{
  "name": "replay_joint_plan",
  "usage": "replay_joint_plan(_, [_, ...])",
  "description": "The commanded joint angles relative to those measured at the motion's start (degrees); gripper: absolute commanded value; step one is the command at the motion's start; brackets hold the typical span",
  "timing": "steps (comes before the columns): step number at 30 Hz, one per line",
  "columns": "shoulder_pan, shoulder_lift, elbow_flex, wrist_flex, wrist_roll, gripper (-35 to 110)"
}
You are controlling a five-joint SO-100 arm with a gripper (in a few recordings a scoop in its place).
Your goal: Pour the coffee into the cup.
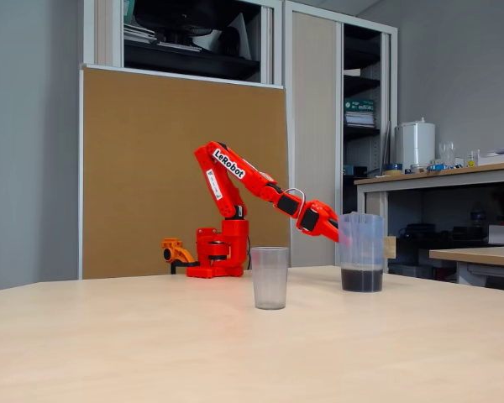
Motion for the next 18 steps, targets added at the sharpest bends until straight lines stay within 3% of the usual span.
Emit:
replay_joint_plan(1, [-0.88,-1.93,-2.99,-2.2,-0.09,19])
replay_joint_plan(18, [-0.79,-7.38,-8.53,-4.39,-6.77,19])
